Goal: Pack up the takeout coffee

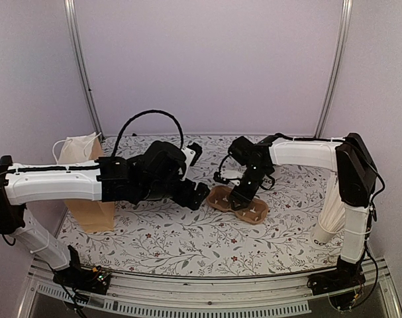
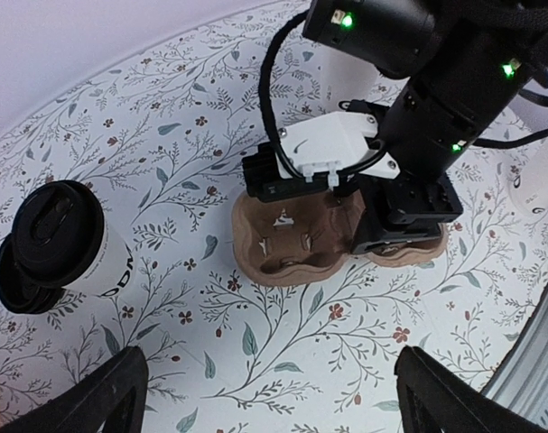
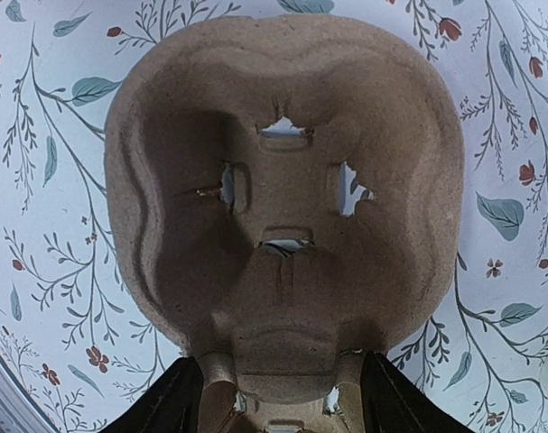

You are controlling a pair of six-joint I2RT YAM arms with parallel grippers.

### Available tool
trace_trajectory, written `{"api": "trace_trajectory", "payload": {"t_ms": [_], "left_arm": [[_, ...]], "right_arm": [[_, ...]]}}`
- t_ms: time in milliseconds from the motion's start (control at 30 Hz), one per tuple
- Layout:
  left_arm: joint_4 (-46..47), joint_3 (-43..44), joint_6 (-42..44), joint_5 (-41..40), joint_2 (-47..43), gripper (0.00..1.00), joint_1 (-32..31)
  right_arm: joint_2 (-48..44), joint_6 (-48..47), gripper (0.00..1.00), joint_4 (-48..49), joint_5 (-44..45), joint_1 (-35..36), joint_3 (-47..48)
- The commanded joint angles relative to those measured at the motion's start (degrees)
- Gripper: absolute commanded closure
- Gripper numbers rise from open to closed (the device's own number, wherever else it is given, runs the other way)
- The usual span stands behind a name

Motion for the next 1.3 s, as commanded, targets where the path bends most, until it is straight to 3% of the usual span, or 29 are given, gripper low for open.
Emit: {"api": "trace_trajectory", "payload": {"t_ms": [0,1267], "left_arm": [[1.0,-1.1,-0.6,-0.3,1.2,0.03,0.1],[0.6,-1.8,-1.5,0.6,1.4,0.03,0.1]], "right_arm": [[1.1,0.1,0.38,-0.6,0.1,0.0,1.9],[2.0,0.0,0.51,-1.9,3.6,1.8,2.1]]}}
